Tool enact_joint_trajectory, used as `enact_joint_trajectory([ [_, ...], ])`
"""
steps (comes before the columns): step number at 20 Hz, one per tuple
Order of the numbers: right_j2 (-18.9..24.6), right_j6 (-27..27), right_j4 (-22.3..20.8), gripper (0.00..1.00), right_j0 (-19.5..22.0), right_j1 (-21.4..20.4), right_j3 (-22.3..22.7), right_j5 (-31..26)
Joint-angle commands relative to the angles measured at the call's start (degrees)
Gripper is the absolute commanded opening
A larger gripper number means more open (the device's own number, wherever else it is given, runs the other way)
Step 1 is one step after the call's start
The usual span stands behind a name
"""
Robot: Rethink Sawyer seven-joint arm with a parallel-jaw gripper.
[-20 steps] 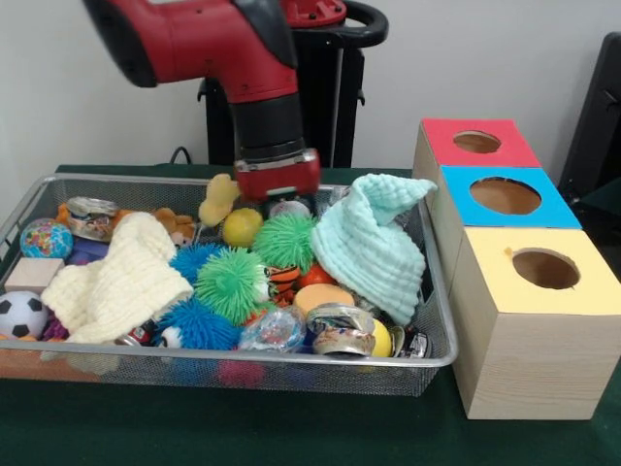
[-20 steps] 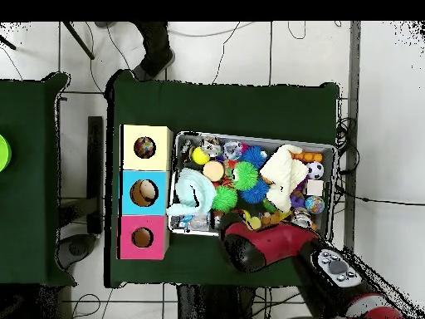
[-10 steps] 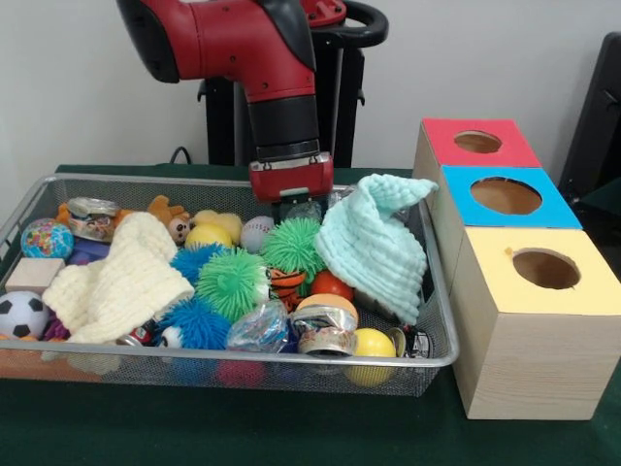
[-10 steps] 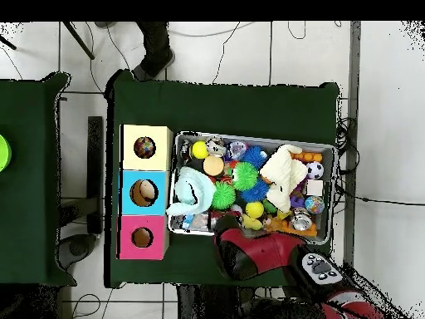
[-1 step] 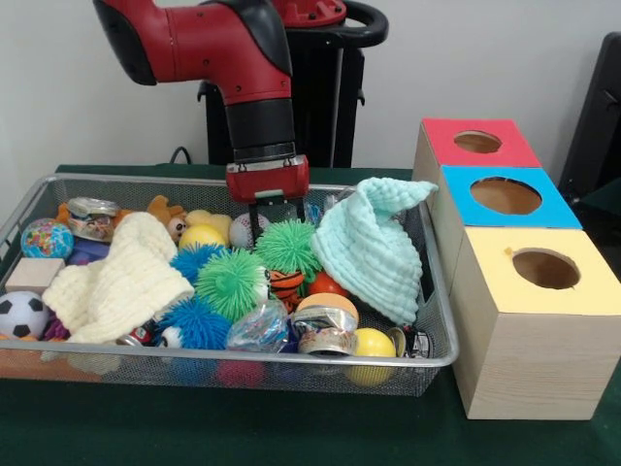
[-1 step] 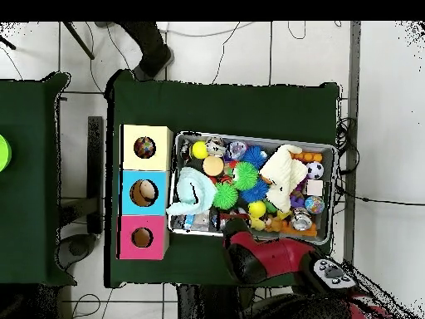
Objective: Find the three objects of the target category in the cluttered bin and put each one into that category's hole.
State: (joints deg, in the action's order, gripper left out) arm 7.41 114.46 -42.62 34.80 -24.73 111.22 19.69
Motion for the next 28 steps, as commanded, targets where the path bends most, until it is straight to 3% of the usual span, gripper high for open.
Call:
enact_joint_trajectory([
  [1, 1.0, 2.2, -4.2, 1.0, 5.5, 3.7, -4.0, -8.4],
  [7, 0.1, 1.8, -5.3, 1.0, 5.5, 4.2, -5.3, -6.5],
  [15, -7.5, 1.7, -1.9, 1.0, -2.3, 4.7, -6.9, -2.1],
  [19, -8.7, 2.2, -2.0, 1.0, -4.0, 5.0, -7.4, -1.4],
  [20, -8.8, 3.0, -2.3, 0.0, -4.1, 5.0, -7.5, -1.5],
  [28, -8.2, 3.7, -2.9, 0.0, -4.0, 4.8, -7.6, -1.6],
])
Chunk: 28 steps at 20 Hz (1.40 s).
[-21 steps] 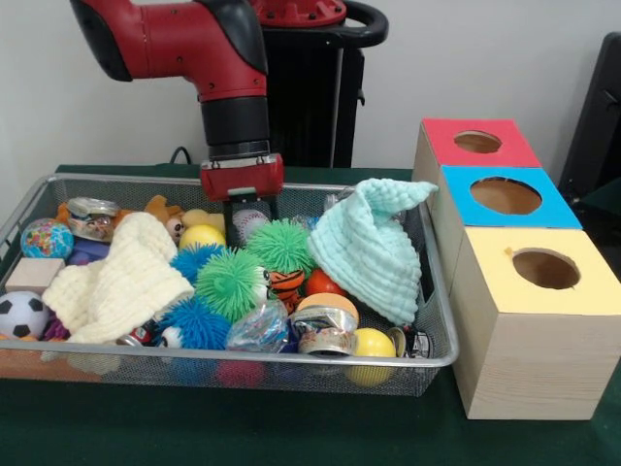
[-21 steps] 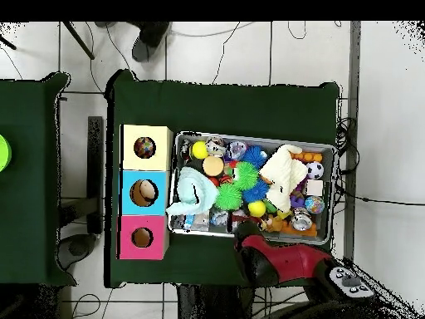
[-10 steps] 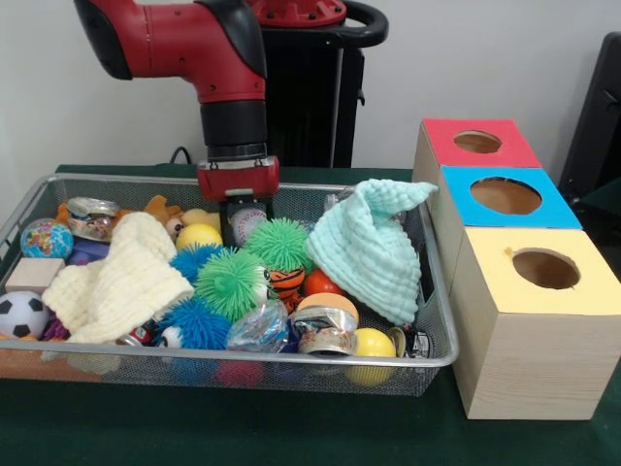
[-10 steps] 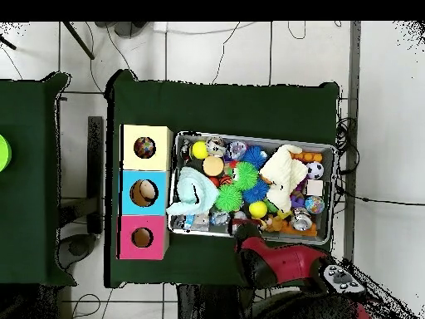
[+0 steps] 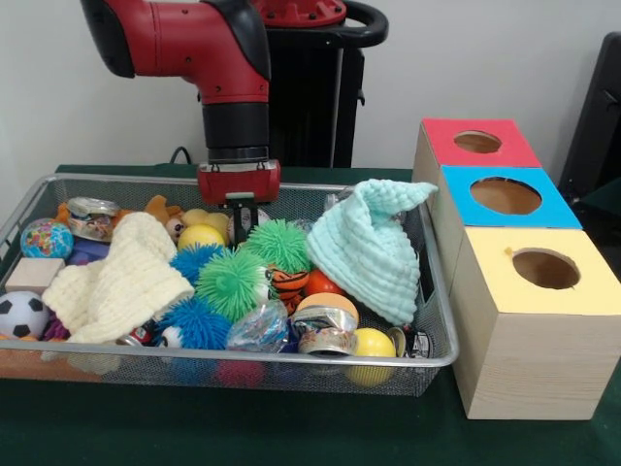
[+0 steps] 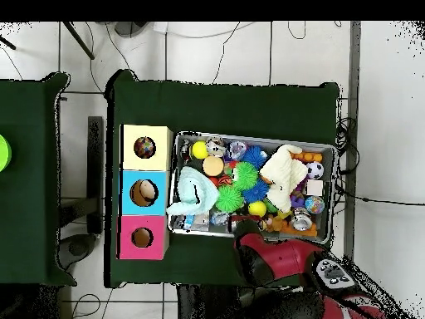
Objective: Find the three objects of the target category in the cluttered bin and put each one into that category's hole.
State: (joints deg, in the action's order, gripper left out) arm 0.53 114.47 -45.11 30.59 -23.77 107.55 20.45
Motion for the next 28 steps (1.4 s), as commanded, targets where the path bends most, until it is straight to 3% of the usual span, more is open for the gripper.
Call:
enact_joint_trajectory([
  [1, -1.2, 3.9, -0.3, 0.0, 0.3, 3.9, -3.9, -2.4],
  [19, 4.1, 4.1, -1.3, 0.0, 4.2, 0.3, -2.6, -8.1],
  [21, 8.0, 3.8, -1.0, 0.0, 6.9, -3.7, 0.0, -12.6],
  [22, 12.2, 2.6, 0.4, 0.0, 9.7, -7.8, 2.8, -17.7],
  [25, 24.1, -3.3, 10.5, 0.0, 16.5, -20.4, 9.1, -33.1],
  [28, 29.0, -6.7, 19.7, 0.0, 18.5, -26.8, 9.6, -43.7],
])
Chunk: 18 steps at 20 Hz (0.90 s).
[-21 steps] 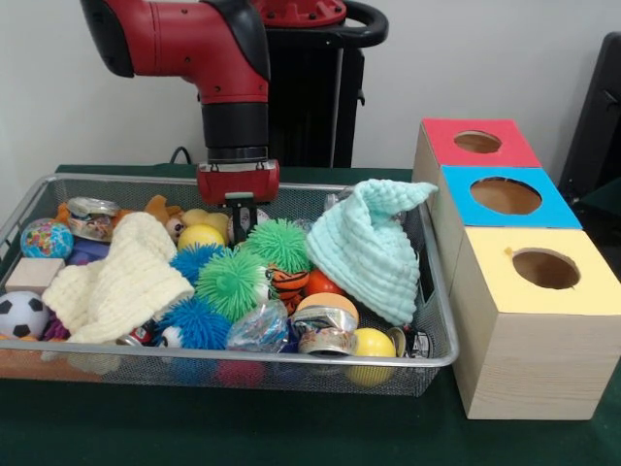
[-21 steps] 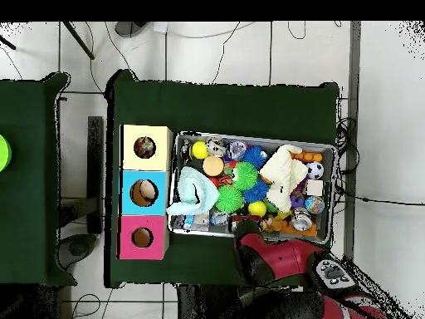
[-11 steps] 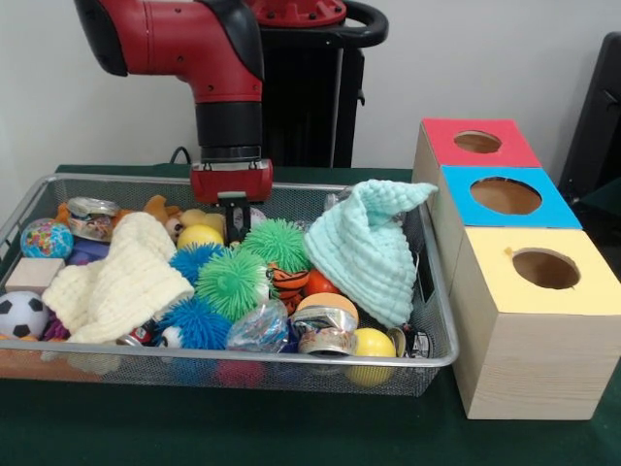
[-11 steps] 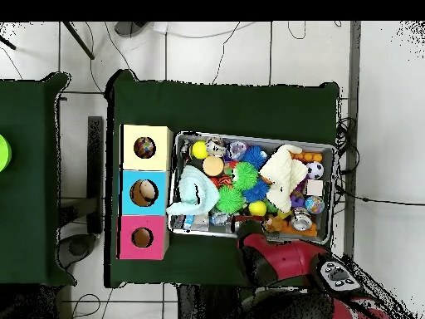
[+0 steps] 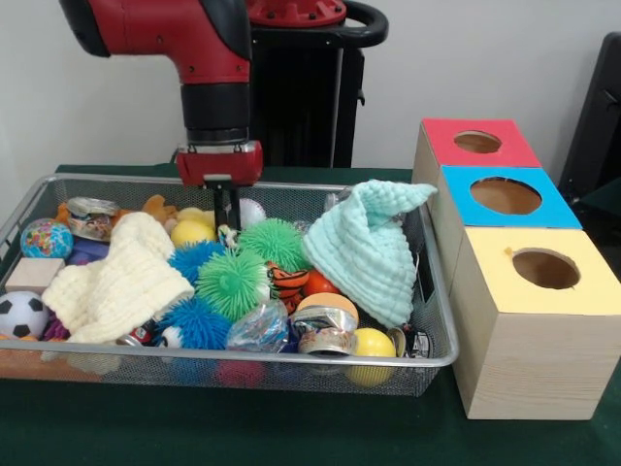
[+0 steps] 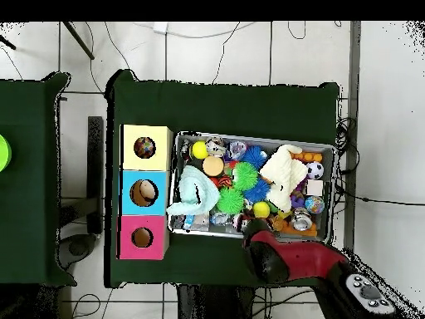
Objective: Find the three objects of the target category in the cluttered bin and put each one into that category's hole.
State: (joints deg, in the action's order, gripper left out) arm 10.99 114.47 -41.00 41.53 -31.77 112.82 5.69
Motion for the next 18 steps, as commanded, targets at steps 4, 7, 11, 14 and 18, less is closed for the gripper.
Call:
enact_joint_trajectory([
  [4, 18.0, -7.9, 20.0, 0.0, 5.3, -21.8, 0.7, -38.5],
  [7, 17.2, -7.1, 20.5, 0.0, 3.5, -22.1, -2.0, -43.8],
  [11, 17.2, -6.2, 19.9, 0.0, 2.7, -21.4, -3.7, -45.7],
  [14, 16.9, -5.2, 19.0, 0.0, 2.0, -20.4, -4.7, -45.5],
  [18, 14.0, 0.7, 18.1, 0.0, -2.2, -20.2, -5.9, -44.7],
])
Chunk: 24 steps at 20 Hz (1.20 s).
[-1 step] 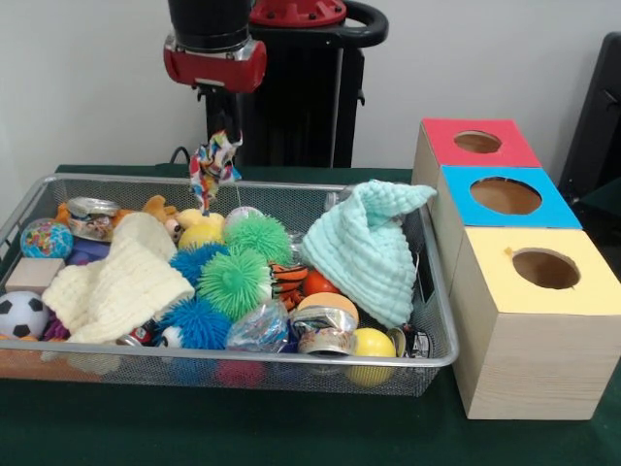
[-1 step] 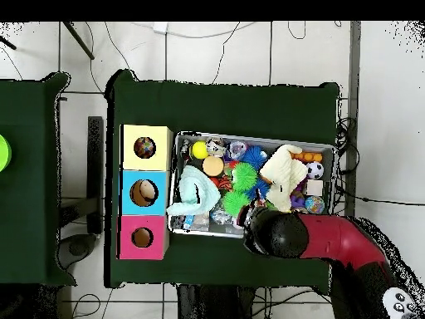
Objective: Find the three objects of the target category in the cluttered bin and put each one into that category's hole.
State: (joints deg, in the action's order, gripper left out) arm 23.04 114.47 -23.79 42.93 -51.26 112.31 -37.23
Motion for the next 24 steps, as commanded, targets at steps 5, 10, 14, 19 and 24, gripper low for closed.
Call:
enact_joint_trajectory([
  [5, -5.7, 14.1, -1.2, 0.0, -16.0, -0.6, -10.2, -4.0],
  [10, -12.8, 24.9, 4.1, 0.0, -27.0, -0.2, -18.5, -16.8],
  [14, -16.1, 30.6, 7.7, 0.0, -32.8, 1.4, -26.9, -30.1],
  [19, -18.5, 37.7, 9.0, 0.0, -37.7, 5.7, -35.2, -38.5],
  [24, -19.9, 42.9, 9.4, 0.0, -40.2, 8.8, -39.8, -41.4],
])
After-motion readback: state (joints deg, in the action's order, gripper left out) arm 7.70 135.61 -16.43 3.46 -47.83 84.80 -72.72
